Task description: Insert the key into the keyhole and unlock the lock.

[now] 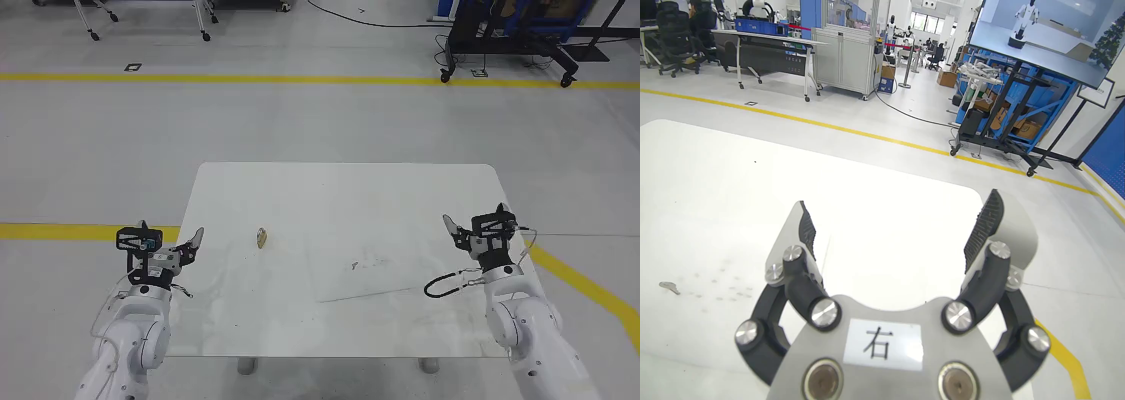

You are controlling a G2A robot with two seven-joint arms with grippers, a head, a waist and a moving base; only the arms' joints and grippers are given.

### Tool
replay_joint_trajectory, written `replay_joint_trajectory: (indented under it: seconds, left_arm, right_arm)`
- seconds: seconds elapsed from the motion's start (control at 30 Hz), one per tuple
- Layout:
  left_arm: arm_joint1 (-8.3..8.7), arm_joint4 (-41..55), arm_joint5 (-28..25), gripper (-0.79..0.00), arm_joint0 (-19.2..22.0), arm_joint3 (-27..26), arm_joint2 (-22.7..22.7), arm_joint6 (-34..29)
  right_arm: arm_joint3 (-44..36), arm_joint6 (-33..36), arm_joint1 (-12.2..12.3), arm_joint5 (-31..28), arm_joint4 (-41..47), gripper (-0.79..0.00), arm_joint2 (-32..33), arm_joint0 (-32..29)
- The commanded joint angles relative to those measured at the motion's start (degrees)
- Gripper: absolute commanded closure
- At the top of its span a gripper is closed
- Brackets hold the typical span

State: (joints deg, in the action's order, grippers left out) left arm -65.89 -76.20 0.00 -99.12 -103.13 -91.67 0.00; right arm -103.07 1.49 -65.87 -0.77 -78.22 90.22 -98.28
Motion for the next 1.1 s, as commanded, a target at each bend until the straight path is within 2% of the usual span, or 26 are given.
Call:
replay_joint_trajectory:
  seconds: [0.0,0.13,0.2,0.33,0.43,0.57,0.63,0.73,0.77,0.8,0.9,0.93,0.97,1.07]
  left_arm:
    - [0.0,0.0,0.0,-0.785,0.0,0.0,0.0,0.0]
    - [0.0,0.0,0.0,-0.785,0.0,0.0,0.0,0.0]
    - [0.0,0.0,0.0,-0.785,0.0,0.0,0.0,0.0]
    - [0.0,0.0,0.0,-0.785,0.0,0.0,0.0,0.0]
    - [0.0,0.0,0.0,-0.785,0.0,0.0,0.0,0.0]
    - [0.0,0.0,0.0,-0.785,0.0,0.0,0.0,0.0]
    - [0.0,0.0,0.0,-0.785,0.0,0.0,0.0,0.0]
    - [0.0,0.0,0.0,-0.785,0.0,0.0,0.0,0.0]
    - [0.0,0.0,0.0,-0.785,0.0,0.0,0.0,0.0]
    - [0.0,0.0,0.0,-0.785,0.0,0.0,0.0,0.0]
    - [0.0,0.0,0.0,-0.785,0.0,0.0,0.0,0.0]
    - [0.0,0.0,0.0,-0.785,0.0,0.0,0.0,0.0]
    - [0.0,0.0,0.0,-0.785,0.0,0.0,0.0,0.0]
    - [0.0,0.0,0.0,-0.785,0.0,0.0,0.0,0.0]
  right_arm:
    - [0.27,3.55,-0.17,0.78,-5.2,-0.785,-3.04,1.87]
    - [1.99,6.0,-0.22,-5.98,-7.69,-0.785,-7.22,5.07]
    - [3.4,6.71,-0.25,-11.42,-9.5,-0.785,-10.35,7.43]
    - [9.39,6.13,-0.28,-25.3,-8.14,-0.785,-14.83,13.22]
    - [14.86,4.41,-0.06,-39.98,-6.29,-0.785,-17.55,18.03]
    - [21.55,3.06,0.13,-51.82,-5.55,-0.785,-19.62,23.89]
    - [24.98,2.88,0.15,-56.05,-5.38,-0.785,-20.65,26.53]
    - [28.34,4.64,-0.17,-57.23,-7.02,-0.782,-23.31,29.75]
    - [28.97,4.98,-0.27,-57.23,-7.69,-0.711,-24.52,30.6]
    - [29.54,4.99,-0.34,-57.23,-8.14,-0.705,-25.63,31.27]
    - [31.43,4.59,-0.33,-57.23,-9.58,-0.582,-28.03,33.21]
    - [31.96,4.35,-0.38,-57.23,-9.81,-0.505,-28.47,33.66]
    - [32.32,4.05,-0.42,-57.23,-10.02,-0.382,-28.97,34.04]
    - [32.92,3.08,-0.39,-57.23,-11.54,-0.323,-30.13,34.93]
